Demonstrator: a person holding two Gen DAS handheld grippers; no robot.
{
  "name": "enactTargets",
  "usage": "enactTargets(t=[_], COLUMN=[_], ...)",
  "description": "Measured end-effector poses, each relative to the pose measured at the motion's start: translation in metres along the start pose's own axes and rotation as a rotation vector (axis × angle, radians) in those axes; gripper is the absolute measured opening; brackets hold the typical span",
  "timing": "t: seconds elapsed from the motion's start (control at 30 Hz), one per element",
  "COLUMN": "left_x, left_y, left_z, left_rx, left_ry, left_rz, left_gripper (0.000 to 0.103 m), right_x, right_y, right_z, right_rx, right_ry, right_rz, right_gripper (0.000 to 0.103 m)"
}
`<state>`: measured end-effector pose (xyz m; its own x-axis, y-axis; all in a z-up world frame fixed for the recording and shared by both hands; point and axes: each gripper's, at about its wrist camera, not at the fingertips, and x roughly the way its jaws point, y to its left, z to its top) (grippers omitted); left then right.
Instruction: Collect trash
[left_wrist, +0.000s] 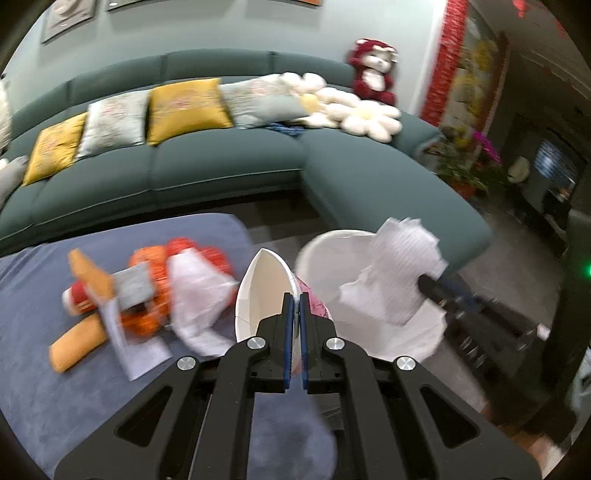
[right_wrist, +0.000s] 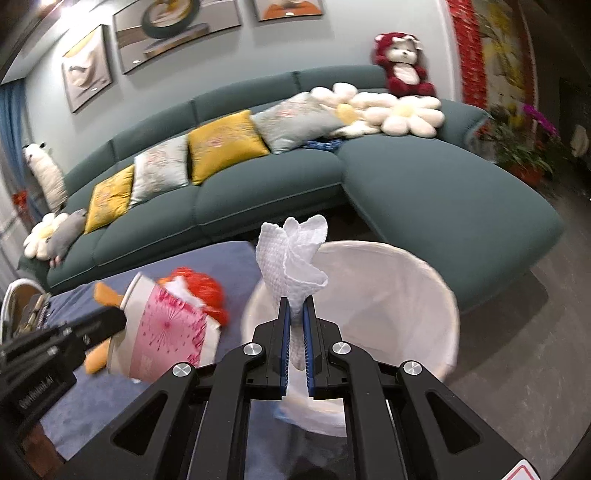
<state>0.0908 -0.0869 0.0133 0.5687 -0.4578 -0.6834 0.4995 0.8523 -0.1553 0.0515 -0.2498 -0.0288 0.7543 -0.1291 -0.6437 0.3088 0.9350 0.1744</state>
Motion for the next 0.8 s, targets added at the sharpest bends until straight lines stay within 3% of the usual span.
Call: enactTargets(t=[0.17,0.33,0.47,0.53,0.57,0.6,0.8], left_x=[0.026,0.05,0.06,0.064,0.066,0.065,0.059], left_y=[-0.043,-0.061,-0.064,-0.062,-0.059,-0.056,-0.033], left_z=[0.01,0.013,0.012,0.013,0.013,0.014,0.012], left_rx=[0.06,0.074,0.065,0.051,0.041,0.03,-0.024], left_ry=[0.01,0.053,0.062,0.067,0.076,0.073,0.064], left_rz=[-0.063,-0.098,-0.096,-0.082,-0.067,-0.057,-0.012], left_gripper=[0.003,0.003,0.006,0.024,0.041,0.047,0.051], right_x=[0.005,0.012,0.015,0.015,0.014,0.013,0.008], right_y=[-0.03,-0.049,-0.056,-0.058,-0.058,-0.057,-0.053], right_z=[0.0,-0.001,-0.004,-0.005,-0.005,-0.004,-0.002], right_rx=[0.048,0.075,0.094,0.108,0.107,0.104,0.096], right_ry=[0.008,0.018,0.011,0.006,-0.003,-0.009,-0.029], right_rz=[-0.036,-0.054,-0.064,-0.062,-0.07,-0.075,-0.076], right_gripper=[0.007,0.007,0.016,0.029,0.035,0.039,0.047])
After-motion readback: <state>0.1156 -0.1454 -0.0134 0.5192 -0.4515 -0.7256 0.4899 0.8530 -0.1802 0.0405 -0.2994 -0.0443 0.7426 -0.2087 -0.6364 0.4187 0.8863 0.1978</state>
